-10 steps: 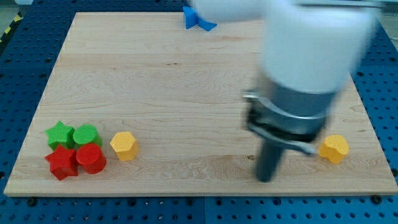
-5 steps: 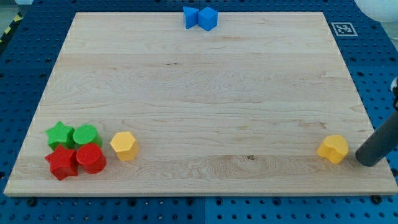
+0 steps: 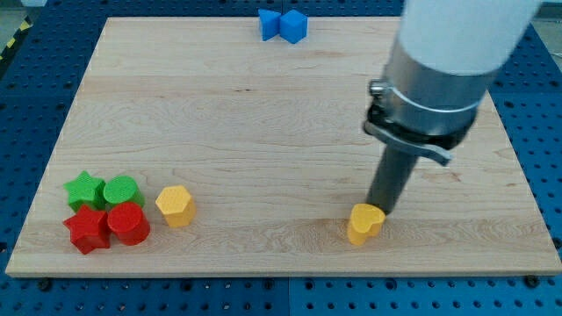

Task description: Push the yellow heart to the yellow hexagon

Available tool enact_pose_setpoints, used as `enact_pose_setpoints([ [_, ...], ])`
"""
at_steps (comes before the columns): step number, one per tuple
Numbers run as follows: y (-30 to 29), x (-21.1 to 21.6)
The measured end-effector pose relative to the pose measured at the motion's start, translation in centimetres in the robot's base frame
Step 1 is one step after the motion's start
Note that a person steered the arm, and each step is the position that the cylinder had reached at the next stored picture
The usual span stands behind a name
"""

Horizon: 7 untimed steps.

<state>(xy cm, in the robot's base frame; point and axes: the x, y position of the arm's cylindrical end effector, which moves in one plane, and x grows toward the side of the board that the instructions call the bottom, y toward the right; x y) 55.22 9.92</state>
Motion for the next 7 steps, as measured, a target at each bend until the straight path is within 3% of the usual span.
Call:
enact_pose_setpoints([
  [2, 4.2, 1.5],
  [4, 1.8, 4.0],
  [7, -5.0, 2.3],
])
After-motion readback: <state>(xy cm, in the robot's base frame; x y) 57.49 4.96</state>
